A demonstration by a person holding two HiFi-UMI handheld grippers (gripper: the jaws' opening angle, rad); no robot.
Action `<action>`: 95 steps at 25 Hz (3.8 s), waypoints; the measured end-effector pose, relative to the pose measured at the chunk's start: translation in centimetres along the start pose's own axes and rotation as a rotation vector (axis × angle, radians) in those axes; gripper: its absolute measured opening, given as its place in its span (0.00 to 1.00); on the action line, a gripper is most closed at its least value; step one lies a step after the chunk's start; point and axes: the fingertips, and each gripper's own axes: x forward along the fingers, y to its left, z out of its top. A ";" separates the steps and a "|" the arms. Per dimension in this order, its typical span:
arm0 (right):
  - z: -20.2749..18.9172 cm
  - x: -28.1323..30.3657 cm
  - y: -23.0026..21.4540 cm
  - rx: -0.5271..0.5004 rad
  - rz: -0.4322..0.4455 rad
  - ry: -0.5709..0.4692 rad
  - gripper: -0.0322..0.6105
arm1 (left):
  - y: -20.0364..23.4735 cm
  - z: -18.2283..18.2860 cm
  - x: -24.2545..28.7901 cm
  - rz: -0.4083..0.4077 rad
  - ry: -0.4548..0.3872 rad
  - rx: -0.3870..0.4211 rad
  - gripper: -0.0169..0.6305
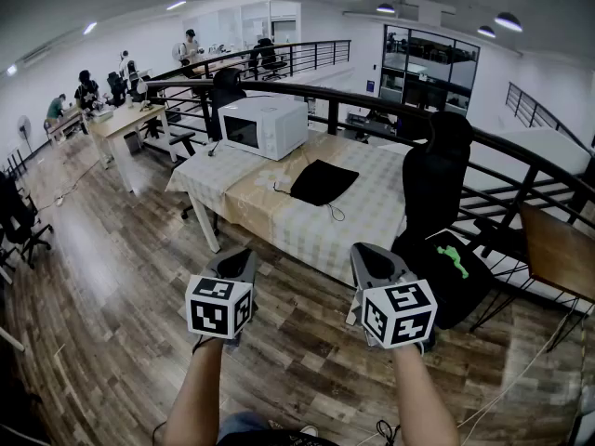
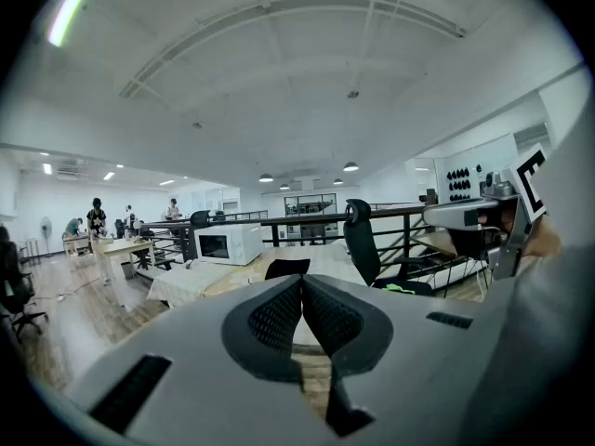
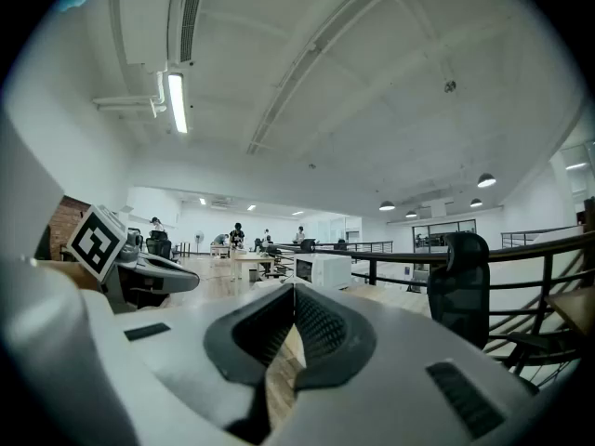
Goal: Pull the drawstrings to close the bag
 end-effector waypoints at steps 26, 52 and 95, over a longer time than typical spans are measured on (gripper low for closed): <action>-2.4 2.6 -0.5 0.010 0.043 0.052 0.09 | -1.4 0.3 3.5 -0.036 -0.001 0.007 0.07; -2.0 17.8 -2.1 0.036 -0.121 0.136 0.36 | 10.2 3.1 17.5 -0.201 0.004 0.024 0.27; -1.1 28.1 -3.6 0.046 -0.308 0.127 0.47 | 19.0 2.9 27.8 -0.353 0.011 0.092 0.40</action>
